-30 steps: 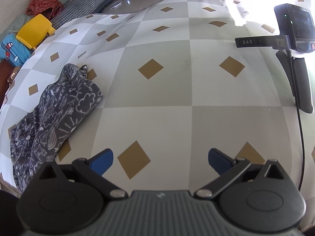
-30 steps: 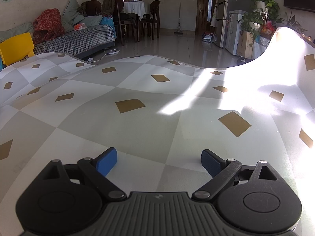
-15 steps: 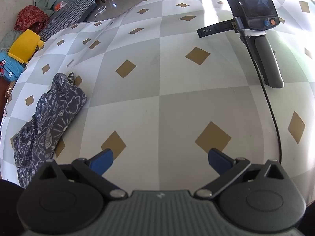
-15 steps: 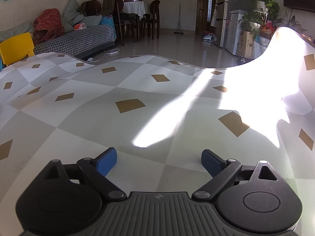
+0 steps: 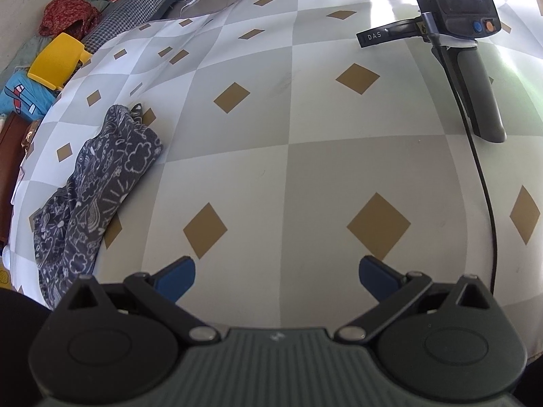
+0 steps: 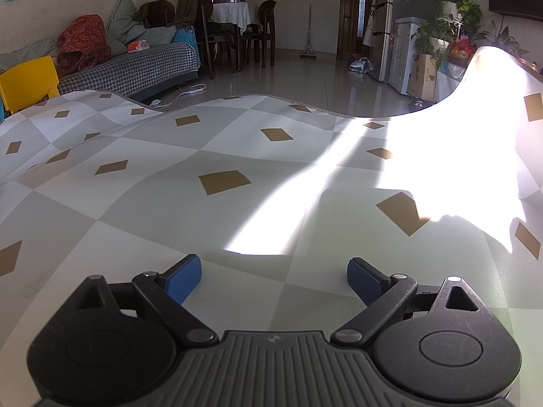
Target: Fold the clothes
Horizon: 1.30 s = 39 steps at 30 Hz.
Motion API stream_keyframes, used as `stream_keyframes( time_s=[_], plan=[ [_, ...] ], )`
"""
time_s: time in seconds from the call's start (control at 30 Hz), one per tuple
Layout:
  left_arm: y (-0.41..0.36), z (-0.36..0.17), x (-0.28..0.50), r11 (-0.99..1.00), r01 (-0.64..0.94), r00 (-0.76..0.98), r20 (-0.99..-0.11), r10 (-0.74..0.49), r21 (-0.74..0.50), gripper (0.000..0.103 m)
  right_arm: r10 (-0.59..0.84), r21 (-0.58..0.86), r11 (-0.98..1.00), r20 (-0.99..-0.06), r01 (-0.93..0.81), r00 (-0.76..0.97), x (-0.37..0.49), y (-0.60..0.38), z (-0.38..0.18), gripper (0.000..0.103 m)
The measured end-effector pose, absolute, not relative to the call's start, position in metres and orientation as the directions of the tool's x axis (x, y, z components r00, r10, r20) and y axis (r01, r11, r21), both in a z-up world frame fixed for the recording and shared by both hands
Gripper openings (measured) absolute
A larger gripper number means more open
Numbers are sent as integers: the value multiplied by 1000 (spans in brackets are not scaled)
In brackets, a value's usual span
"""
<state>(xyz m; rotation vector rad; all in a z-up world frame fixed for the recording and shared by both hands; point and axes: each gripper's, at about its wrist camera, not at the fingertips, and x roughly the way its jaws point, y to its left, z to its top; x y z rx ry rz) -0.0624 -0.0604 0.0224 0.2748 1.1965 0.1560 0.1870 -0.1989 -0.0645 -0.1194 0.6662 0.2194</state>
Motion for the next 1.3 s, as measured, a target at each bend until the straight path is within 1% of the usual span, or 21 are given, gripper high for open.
stream_keyframes(
  time_s=[0.5, 0.93, 1.3],
  plan=[
    [-66, 28, -64, 963, 48, 393, -892, 225, 264, 103, 163, -40, 970, -624, -240, 764, 187, -199, -64, 93],
    [-34, 41, -73, 968, 20, 430, -876, 217, 249, 103, 163, -40, 970, -624, -240, 764, 187, -199, -64, 94],
    [-15, 28, -71, 972, -9, 401, -889, 220, 236, 103, 163, -40, 970, -624, -240, 764, 187, -199, -64, 94]
  ],
)
